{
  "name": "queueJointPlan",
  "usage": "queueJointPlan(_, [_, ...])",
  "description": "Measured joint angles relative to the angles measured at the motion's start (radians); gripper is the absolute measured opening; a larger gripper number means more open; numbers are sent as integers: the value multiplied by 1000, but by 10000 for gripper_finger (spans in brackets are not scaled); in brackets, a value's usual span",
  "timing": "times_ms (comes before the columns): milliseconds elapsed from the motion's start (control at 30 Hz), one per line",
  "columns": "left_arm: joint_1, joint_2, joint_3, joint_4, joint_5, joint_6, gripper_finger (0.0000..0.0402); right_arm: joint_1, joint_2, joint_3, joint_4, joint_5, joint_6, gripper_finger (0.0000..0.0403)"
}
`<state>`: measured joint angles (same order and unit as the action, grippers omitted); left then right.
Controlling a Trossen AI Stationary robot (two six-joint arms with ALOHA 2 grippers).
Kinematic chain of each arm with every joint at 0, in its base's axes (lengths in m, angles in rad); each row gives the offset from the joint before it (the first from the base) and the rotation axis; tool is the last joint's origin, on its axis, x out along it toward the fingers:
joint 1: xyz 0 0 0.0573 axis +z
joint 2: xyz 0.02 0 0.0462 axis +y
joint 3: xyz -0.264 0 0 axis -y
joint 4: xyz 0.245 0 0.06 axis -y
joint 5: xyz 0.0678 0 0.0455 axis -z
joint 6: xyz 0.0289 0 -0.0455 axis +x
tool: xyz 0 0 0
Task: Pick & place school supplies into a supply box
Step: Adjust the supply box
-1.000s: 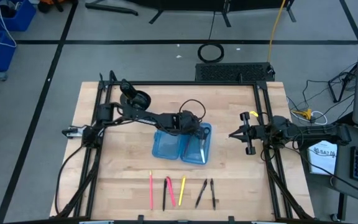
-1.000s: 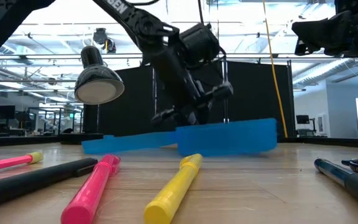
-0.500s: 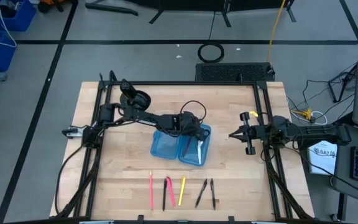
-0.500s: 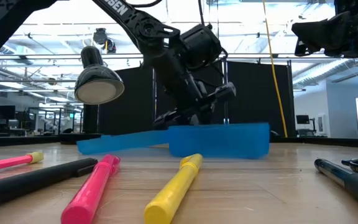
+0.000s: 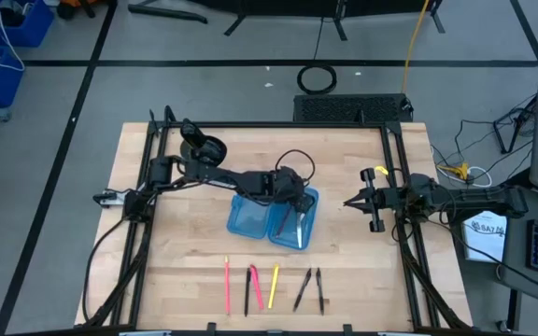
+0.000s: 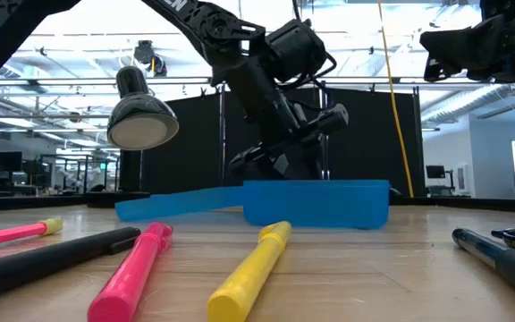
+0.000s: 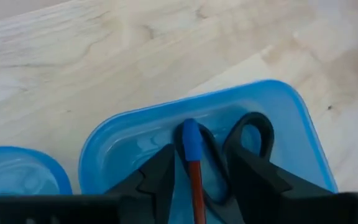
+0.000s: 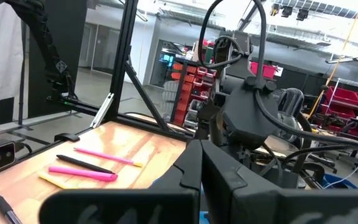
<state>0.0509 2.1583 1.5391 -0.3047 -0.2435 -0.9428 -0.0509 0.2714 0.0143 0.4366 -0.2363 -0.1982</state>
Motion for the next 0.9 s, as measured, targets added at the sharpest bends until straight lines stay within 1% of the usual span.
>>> queueJointPlan(67, [0,-26,6,-32,9,59,147,0,0,0,-2,0,0,0])
queueJointPlan(133, [-7,-73,14,-55,7,167,142,0,0,0,-16,0,0,0])
queueJointPlan(167, [-14,-101,16,-82,-5,223,138,0,0,0,-28,0,0,0])
queueJointPlan(233, [-37,-169,17,-192,-64,303,128,0,5,0,-41,1,-5,0])
queueJointPlan(300, [-72,-228,17,-343,-152,308,112,0,10,0,-71,1,-5,0])
queueJointPlan(367, [-117,-282,2,-490,-226,292,88,0,16,0,-93,5,-5,0])
queueJointPlan(433, [-171,-334,-35,-560,-286,265,55,0,23,0,-106,30,8,0])
queueJointPlan(467, [-202,-357,-67,-569,-315,248,36,0,26,0,-116,57,20,0])
queueJointPlan(500, [-232,-378,-108,-562,-332,239,18,0,32,0,-122,88,36,0])
queueJointPlan(533, [-261,-397,-152,-542,-344,226,10,0,37,0,-135,122,55,0])
queueJointPlan(600, [-305,-439,-257,-467,-346,204,9,0,48,0,-143,178,107,0])
queueJointPlan(667, [-334,-473,-366,-376,-346,180,6,-1,63,0,-139,207,166,0])
queueJointPlan(767, [-350,-490,-506,-256,-324,142,4,0,95,0,-126,210,239,0])
queueJointPlan(833, [-346,-490,-560,-214,-313,133,4,1,126,0,-110,210,277,0])
queueJointPlan(900, [-332,-491,-585,-163,-289,154,3,1,170,0,-83,212,302,0])
